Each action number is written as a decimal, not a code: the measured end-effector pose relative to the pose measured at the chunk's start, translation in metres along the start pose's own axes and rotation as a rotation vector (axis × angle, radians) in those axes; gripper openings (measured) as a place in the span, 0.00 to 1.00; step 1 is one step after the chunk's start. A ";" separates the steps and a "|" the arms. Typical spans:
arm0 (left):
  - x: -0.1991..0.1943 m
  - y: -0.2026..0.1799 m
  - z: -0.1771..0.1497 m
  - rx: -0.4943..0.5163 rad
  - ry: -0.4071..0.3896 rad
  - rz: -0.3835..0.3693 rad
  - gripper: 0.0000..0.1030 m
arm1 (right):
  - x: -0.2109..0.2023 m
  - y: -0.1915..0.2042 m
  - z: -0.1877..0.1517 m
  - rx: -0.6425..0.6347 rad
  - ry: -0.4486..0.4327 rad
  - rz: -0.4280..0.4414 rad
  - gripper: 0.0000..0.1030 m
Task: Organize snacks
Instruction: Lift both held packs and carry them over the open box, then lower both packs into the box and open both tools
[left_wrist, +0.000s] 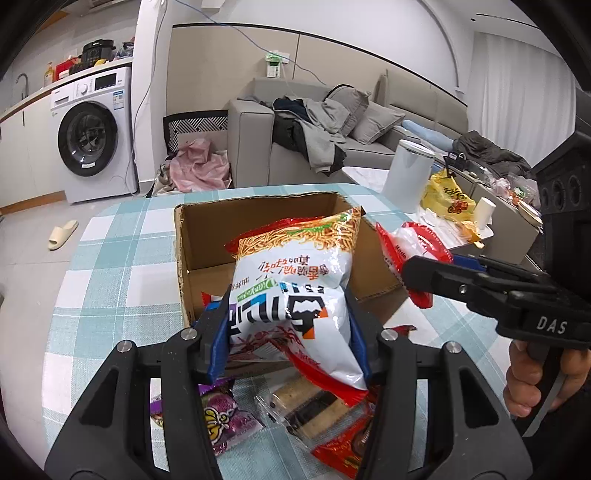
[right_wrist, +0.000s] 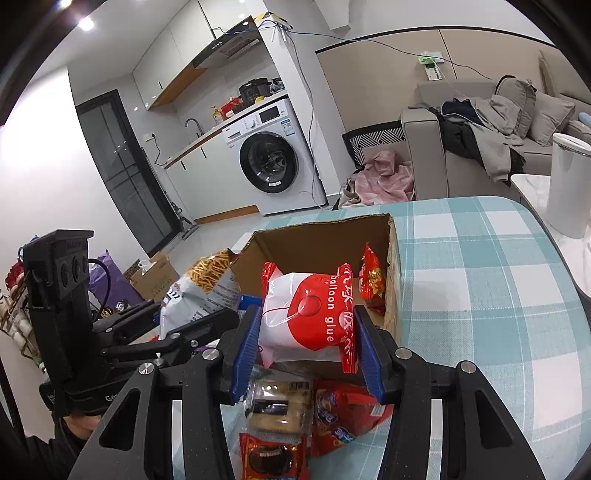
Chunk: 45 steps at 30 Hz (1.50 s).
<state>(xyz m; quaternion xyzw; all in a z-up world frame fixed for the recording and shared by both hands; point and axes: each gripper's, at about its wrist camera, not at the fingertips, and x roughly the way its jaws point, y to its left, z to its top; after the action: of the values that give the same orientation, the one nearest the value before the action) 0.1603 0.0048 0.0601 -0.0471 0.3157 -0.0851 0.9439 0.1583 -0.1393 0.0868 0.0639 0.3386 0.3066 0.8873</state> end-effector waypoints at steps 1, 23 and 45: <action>0.003 0.002 0.001 -0.003 0.002 0.002 0.48 | 0.002 0.000 0.002 -0.001 -0.004 0.001 0.48; 0.034 0.028 0.016 -0.034 -0.006 0.012 0.48 | 0.044 -0.007 0.022 0.028 0.039 -0.014 0.48; 0.053 0.028 0.018 -0.029 0.038 0.071 0.73 | 0.030 -0.012 0.019 0.006 0.004 -0.052 0.70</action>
<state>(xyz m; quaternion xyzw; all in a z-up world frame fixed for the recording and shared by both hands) 0.2163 0.0228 0.0396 -0.0478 0.3360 -0.0479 0.9394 0.1940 -0.1298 0.0800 0.0570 0.3428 0.2826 0.8941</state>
